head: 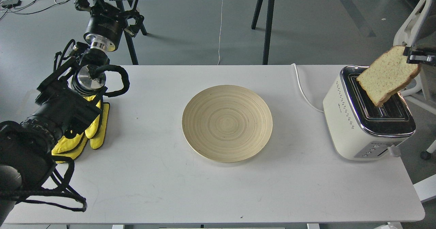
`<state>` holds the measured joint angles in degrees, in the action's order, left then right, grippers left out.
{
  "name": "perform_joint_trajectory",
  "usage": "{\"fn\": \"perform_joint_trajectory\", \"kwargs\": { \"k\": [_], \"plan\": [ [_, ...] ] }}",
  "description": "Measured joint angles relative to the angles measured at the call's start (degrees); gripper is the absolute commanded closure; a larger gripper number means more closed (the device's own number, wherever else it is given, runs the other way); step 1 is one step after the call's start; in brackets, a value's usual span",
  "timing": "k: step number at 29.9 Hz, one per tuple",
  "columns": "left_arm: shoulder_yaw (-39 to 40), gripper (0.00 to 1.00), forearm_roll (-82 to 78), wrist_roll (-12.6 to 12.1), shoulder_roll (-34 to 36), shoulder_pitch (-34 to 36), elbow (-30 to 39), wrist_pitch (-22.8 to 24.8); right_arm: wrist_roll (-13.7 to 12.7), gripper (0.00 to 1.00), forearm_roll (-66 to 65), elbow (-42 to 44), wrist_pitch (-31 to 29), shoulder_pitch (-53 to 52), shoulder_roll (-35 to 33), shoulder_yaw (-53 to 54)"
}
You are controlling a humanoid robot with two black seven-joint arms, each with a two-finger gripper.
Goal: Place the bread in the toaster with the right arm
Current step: 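Lower the bread into the toaster slot and release it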
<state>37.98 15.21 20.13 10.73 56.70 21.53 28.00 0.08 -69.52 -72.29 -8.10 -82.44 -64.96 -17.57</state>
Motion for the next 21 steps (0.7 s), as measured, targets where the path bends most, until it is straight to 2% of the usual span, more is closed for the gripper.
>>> {"fn": "perform_joint_trajectory", "kwargs": {
  "k": [10,12,13,16,19,20,21],
  "plan": [
    [-0.02,0.00,0.00,0.00,0.07,0.00,0.00,0.00,0.00,0.99,0.09,-0.34,0.02,2.13,1.62,0.10],
    [-0.01,0.00,0.00,0.00,0.05,0.00,0.00,0.00,0.00,0.96,0.09,-0.43,0.03,2.83,2.45,0.10],
    [0.01,0.00,0.00,0.02,0.02,0.00,0.00,0.00,0.00,0.91,0.09,-0.49,0.04,3.17,2.80,0.10],
    [0.03,0.00,0.00,0.07,0.00,0.00,0.00,0.00,0.03,0.66,0.09,-0.58,0.04,3.63,3.29,0.13],
    [0.05,0.00,0.00,0.08,0.00,0.00,0.00,0.00,0.10,0.26,0.29,-0.58,0.17,3.67,3.40,0.46],
    [0.05,0.00,0.00,0.08,0.00,0.00,0.00,0.00,0.21,0.07,0.42,-0.58,0.23,3.67,3.42,0.60],
    [0.05,0.00,0.00,0.09,0.00,0.00,0.00,0.00,0.37,0.01,0.50,-0.61,0.29,3.68,3.43,0.74]
  ]
}}
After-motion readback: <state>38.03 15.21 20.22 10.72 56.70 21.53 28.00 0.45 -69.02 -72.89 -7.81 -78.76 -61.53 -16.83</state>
